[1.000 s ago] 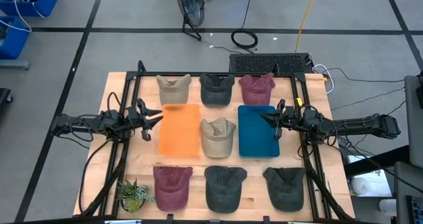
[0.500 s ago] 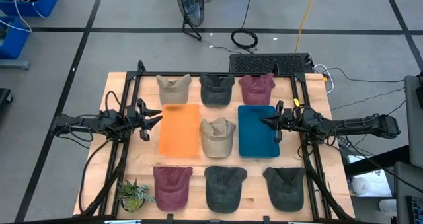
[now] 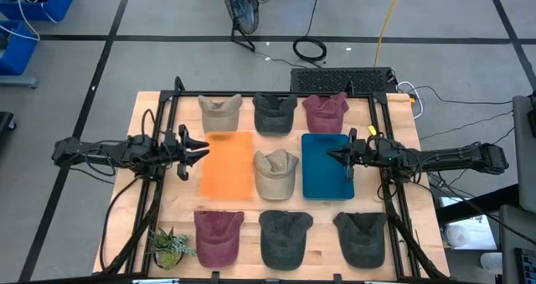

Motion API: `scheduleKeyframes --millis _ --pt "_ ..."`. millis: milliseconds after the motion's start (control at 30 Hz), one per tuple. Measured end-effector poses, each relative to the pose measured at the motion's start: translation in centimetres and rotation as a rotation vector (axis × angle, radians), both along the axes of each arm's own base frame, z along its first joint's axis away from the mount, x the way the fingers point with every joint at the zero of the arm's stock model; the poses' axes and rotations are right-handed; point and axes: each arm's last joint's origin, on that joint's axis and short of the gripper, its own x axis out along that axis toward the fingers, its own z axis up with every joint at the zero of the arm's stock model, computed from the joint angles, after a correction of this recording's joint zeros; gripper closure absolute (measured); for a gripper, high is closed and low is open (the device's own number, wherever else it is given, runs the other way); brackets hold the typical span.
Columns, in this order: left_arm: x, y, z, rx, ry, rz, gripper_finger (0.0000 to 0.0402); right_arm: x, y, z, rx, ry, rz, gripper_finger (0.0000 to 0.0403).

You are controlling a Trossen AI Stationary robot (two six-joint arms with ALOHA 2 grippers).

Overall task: Pick & Place hat
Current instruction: Put the top black cap into the orange bin

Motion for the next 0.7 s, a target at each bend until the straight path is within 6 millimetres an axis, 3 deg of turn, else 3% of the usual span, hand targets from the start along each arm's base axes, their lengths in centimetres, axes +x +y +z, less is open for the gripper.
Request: scheduleKeyframes --millis 167,367,533,700 --pt "3.1 -0.4 2.3 0.048 0.108 -0.042 0.0282 0.2 0.0 1.1 0.002 0.011 0.002 0.0393" --pt "7.4 -1.0 4.1 0.074 0.207 -0.165 0.0282 0.5 0.1 2.7 0.018 0.03 0.03 0.0343" --pt "9.8 -1.4 4.5 0.089 0.225 -0.196 0.0282 0.5 0.6 3.0 0.025 0.024 0.07 0.0306" --pt "11.5 -2.0 4.0 0.113 0.269 -0.204 0.0282 0.5 0.7 3.0 0.008 0.026 0.053 0.0296"
